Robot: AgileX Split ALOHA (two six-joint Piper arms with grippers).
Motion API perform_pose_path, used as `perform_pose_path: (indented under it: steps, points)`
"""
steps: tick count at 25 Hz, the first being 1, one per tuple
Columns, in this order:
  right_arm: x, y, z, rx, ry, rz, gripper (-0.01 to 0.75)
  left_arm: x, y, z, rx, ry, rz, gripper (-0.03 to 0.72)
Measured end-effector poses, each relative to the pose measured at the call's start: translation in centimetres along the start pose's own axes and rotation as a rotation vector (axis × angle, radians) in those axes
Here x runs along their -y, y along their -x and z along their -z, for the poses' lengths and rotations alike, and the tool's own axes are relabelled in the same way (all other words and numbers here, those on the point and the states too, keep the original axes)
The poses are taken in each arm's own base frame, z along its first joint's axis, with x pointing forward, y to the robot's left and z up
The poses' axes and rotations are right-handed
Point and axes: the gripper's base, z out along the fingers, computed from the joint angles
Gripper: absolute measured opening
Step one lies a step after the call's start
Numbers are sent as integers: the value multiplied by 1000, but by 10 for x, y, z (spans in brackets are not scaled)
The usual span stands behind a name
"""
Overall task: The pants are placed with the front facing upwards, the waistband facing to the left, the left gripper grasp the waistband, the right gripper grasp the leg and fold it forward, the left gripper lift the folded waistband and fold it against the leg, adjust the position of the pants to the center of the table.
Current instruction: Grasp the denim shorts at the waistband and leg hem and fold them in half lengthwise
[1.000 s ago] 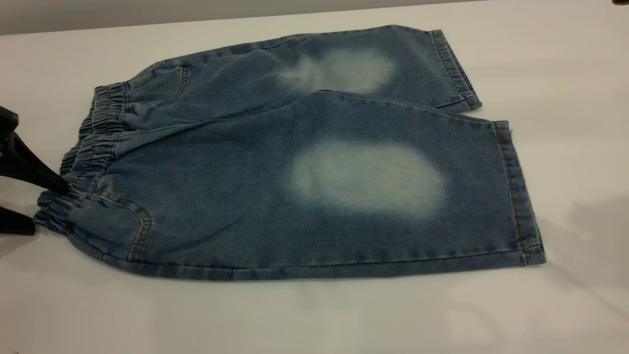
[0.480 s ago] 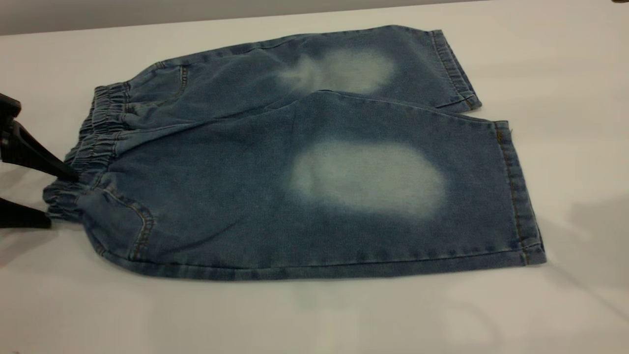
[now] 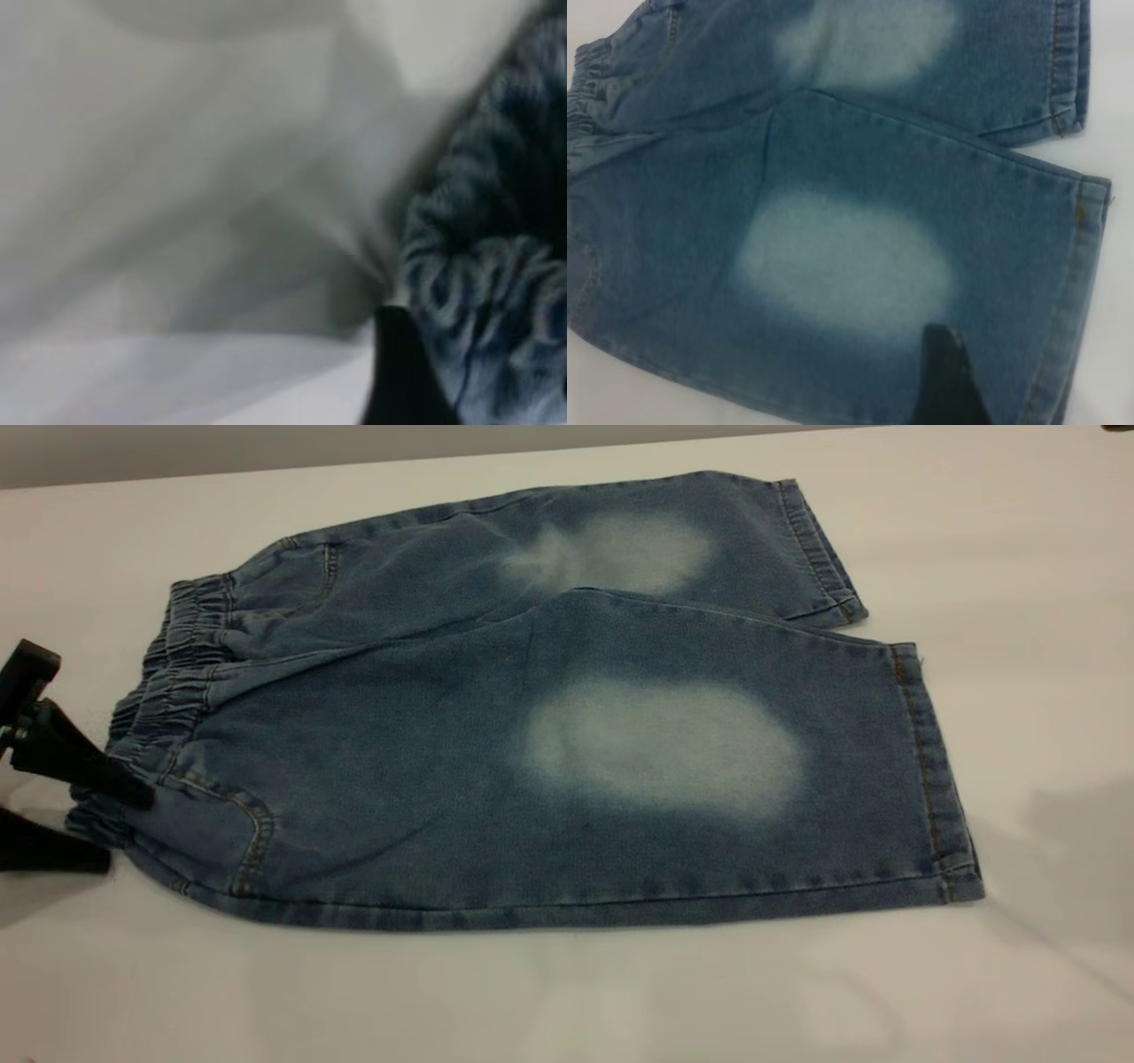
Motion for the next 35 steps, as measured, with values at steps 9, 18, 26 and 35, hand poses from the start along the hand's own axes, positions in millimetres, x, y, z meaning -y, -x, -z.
perform_pose_path:
  steps: [9,18,26,35]
  points:
    - [-1,-1,0,-6,7,1,390,-2,11,1,117,20,-25,233]
    - [-1,-2,-4,-25,29,-32,390,7,14,18,212,62,-131,120]
    - [6,-6,-32,-102,72,-108,386,55,-5,59,261,-20,-294,120]
    - [19,-39,-75,-375,138,-255,371,83,-24,50,209,-21,-404,120]
